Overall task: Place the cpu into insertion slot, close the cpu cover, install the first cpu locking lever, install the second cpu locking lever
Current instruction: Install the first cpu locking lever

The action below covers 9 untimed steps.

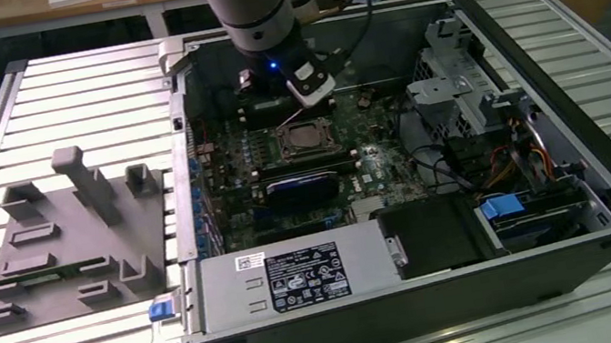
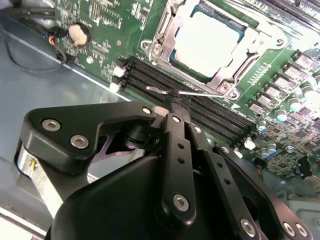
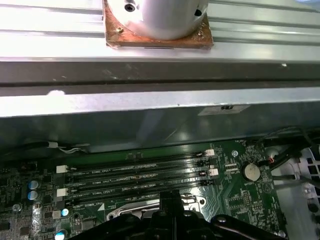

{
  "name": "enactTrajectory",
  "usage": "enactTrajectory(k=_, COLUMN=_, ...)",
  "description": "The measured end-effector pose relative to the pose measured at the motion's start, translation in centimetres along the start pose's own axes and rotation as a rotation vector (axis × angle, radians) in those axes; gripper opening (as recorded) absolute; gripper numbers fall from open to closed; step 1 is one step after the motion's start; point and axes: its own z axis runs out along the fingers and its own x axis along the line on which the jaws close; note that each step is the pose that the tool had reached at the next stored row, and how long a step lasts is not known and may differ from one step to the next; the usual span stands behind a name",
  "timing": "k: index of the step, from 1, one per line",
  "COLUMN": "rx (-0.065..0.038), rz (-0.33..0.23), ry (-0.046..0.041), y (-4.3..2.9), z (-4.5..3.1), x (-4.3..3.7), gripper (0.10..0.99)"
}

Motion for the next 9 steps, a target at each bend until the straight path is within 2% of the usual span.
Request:
enactTrajectory(k=5, rx=0.008, rz=0.024, ry=-0.0083, y=-0.04, z=0.28, x=0.07, gripper=0.106)
enactTrajectory(k=9, rx=0.019, rz=0.035, ry=-0.0138, y=-0.04, z=0.54, x=0.13, gripper=0.106)
